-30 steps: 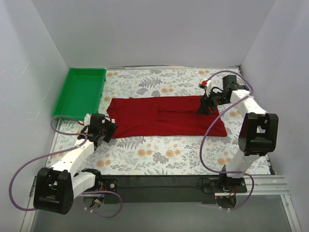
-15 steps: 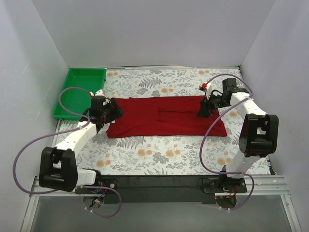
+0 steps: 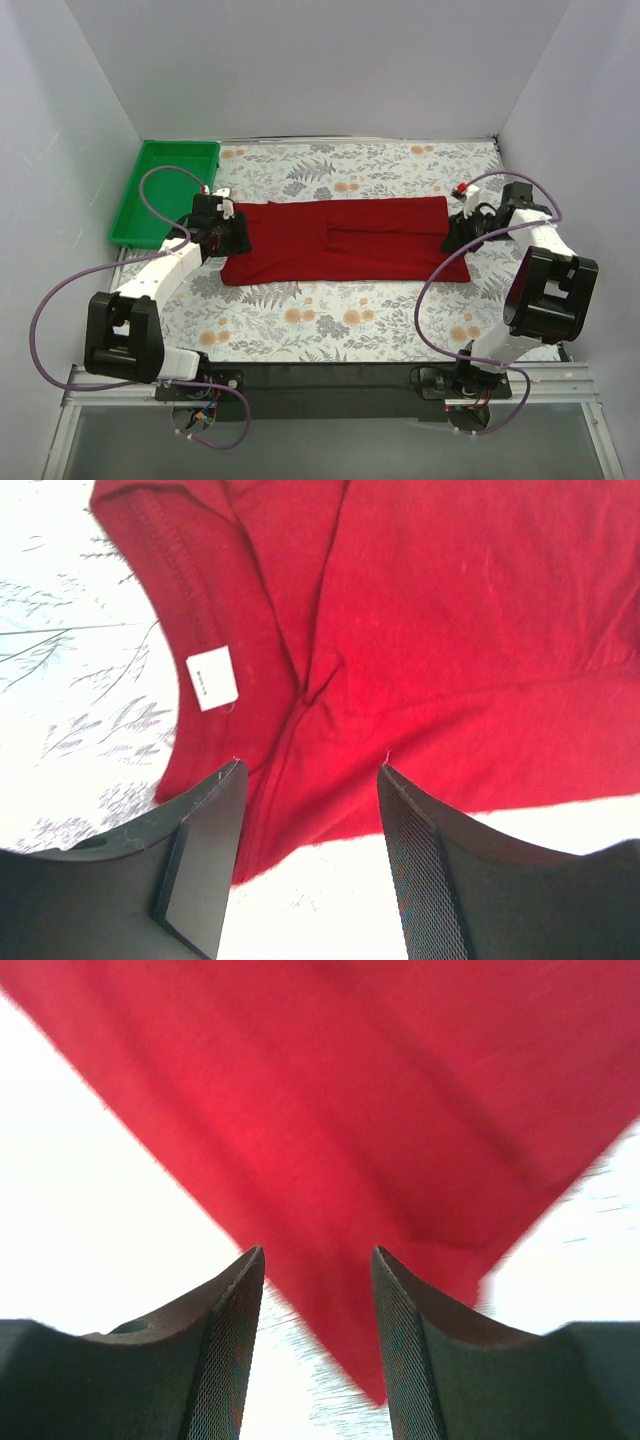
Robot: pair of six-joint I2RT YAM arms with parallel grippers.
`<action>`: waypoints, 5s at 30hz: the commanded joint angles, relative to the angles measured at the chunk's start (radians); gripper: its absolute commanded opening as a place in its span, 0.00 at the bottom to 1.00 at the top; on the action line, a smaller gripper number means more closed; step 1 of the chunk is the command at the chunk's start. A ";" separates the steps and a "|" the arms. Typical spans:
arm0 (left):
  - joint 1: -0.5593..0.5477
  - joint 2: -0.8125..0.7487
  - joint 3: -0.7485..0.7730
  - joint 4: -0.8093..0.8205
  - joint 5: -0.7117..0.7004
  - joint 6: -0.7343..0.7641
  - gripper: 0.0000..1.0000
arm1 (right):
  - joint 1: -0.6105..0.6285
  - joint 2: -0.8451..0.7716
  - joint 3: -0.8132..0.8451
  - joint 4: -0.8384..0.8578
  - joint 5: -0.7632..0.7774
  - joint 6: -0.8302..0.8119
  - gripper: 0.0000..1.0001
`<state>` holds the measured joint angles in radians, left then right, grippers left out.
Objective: Fold and stack the t-shirts
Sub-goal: Fold the tshirt
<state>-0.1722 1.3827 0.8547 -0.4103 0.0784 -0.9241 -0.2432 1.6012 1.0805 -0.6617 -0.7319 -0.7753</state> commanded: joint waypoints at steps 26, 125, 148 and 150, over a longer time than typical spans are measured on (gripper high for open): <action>-0.012 0.082 0.090 0.109 -0.066 0.022 0.52 | -0.067 -0.044 -0.006 0.030 0.011 0.025 0.44; 0.103 0.984 1.004 0.324 0.014 -0.220 0.00 | -0.036 0.543 0.417 0.402 0.218 0.604 0.01; -0.015 1.210 1.428 0.332 0.034 -0.380 0.47 | -0.108 0.189 -0.113 0.643 0.172 0.691 0.15; -0.013 1.172 1.419 0.318 0.000 -0.337 0.52 | -0.111 0.180 -0.105 0.639 0.187 0.656 0.27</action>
<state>-0.1944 2.6442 2.2456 -0.0887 0.1390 -1.2934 -0.3477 1.8198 0.9703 -0.0372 -0.5568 -0.0692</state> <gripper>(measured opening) 0.495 0.214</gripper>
